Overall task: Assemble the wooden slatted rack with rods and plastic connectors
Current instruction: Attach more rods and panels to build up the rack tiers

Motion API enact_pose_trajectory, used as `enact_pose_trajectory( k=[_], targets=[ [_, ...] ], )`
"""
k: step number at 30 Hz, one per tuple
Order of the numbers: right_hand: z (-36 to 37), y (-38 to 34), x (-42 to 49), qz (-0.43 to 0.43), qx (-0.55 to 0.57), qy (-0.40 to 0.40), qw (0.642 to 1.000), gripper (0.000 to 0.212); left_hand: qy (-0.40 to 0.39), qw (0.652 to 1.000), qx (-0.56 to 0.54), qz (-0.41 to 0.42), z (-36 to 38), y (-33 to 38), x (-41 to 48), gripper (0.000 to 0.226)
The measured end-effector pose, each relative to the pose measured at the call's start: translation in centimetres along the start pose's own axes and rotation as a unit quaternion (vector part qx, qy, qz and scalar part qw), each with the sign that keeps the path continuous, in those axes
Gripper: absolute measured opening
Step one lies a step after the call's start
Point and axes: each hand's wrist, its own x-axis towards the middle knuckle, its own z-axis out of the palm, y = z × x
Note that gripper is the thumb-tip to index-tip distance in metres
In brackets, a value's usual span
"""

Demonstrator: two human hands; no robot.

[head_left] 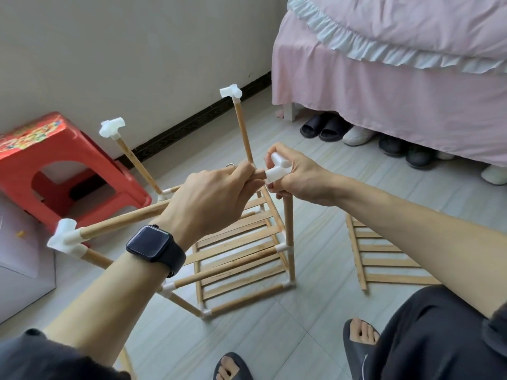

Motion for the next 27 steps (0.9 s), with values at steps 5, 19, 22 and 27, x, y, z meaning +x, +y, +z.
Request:
enact_pose_trajectory(
  k=[5,19,22,27],
  targets=[
    [0.0,0.0,-0.1,0.001,-0.001,0.003,1.0,0.034,-0.007,1.0,0.009,0.007,0.2,0.1,-0.3,0.034],
    [1.4,0.1,-0.4,0.0,-0.014,0.107,0.994,0.031,0.01,0.999,0.05,-0.005,0.2,1.1,-0.3,0.027],
    [1.9,0.2,-0.4,-0.002,-0.013,0.147,0.989,0.031,-0.01,0.998,0.061,-0.021,0.2,1.4,-0.2,0.027],
    [3.0,0.3,-0.1,-0.003,-0.019,0.235,0.972,0.03,-0.034,0.995,0.075,-0.057,0.4,1.2,0.5,0.032]
  ],
)
